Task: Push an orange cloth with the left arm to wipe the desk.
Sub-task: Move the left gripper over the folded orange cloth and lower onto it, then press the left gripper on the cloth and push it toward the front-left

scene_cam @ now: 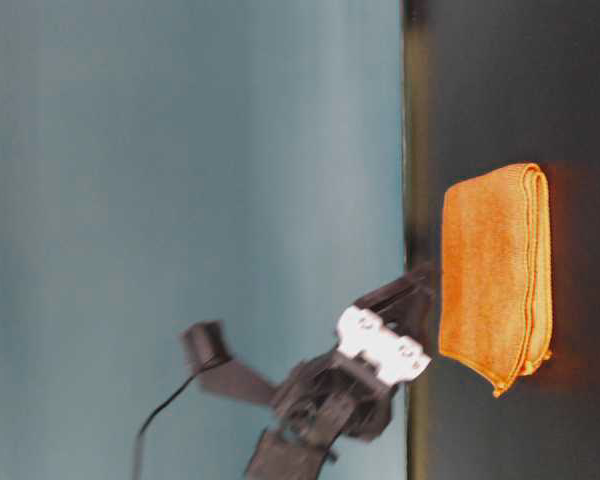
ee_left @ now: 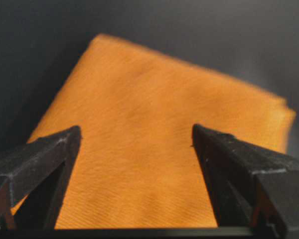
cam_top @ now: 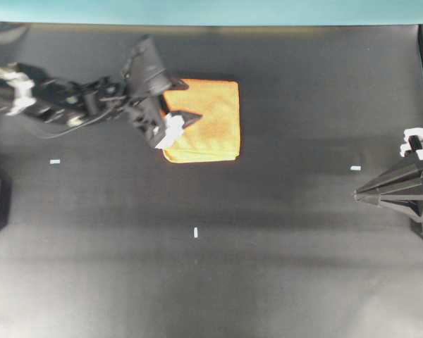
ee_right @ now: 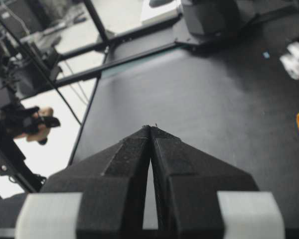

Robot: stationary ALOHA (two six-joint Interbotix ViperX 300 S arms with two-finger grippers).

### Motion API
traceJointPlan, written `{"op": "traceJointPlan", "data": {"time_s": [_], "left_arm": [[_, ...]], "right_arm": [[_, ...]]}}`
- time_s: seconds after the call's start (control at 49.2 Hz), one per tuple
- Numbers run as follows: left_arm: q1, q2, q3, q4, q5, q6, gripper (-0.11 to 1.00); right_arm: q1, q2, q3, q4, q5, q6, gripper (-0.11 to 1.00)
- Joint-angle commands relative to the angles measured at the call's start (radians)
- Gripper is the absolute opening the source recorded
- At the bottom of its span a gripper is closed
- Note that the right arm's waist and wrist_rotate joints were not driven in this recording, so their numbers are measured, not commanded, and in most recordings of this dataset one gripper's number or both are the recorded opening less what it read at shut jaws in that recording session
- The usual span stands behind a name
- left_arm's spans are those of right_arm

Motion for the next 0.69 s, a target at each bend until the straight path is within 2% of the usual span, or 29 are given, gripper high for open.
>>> {"op": "traceJointPlan", "data": {"time_s": [0.0,0.244,0.671], "left_arm": [[0.006,0.057,-0.052,0.003,-0.005,-0.003,0.86],[0.009,0.126,-0.092,0.002,0.015,-0.003,0.86],[-0.014,0.109,-0.023,0.003,0.025,-0.003,0.86]], "right_arm": [[0.000,0.003,-0.005,0.000,-0.003,0.000,0.00],[-0.002,0.000,0.002,0.002,-0.006,0.002,0.00],[0.000,-0.006,0.003,0.000,-0.003,0.002,0.00]]}}
